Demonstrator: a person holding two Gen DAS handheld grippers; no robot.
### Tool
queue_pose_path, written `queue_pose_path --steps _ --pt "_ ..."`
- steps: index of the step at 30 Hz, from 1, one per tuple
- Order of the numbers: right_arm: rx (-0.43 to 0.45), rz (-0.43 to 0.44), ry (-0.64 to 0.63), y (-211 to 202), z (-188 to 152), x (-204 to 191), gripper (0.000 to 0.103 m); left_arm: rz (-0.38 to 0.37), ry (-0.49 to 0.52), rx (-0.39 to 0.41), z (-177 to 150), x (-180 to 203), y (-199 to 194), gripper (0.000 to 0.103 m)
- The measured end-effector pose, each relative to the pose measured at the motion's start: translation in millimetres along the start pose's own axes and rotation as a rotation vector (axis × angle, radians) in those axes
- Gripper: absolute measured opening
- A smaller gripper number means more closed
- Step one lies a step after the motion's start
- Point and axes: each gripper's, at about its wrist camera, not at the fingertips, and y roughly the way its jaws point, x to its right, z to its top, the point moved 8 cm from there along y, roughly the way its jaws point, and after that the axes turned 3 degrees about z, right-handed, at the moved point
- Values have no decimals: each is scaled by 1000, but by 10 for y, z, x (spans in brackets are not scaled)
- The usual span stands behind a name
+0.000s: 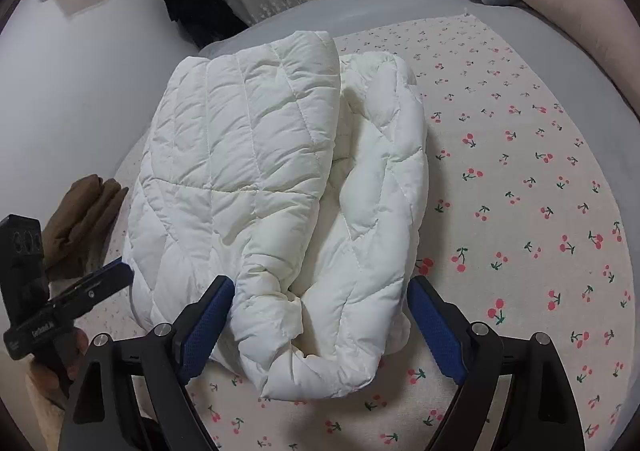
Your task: Fold large clothes
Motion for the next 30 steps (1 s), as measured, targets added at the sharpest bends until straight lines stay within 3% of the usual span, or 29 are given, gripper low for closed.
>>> queue_pose_path --steps 5,9,13,18,23,29,30 --pt "-21 10 19 96 -38 71 90 24 41 -45 -111 -37 68 84" --pt "-7 -31 -20 117 50 43 90 40 42 -41 -133 -47 44 85" --pt "42 -121 -76 -27 88 -78 90 115 47 3 -168 3 -64 85" --pt "166 -329 -251 -336 57 -296 90 284 56 80 -240 74 -244 87" --pt "237 -460 -328 -559 -38 -476 91 388 -17 105 -354 68 -398 101" --pt "251 -463 -272 -730 -262 -604 93 429 -96 95 -569 126 -531 102" --pt "239 -465 -256 -742 -332 -605 101 433 -101 92 -621 141 -540 102"
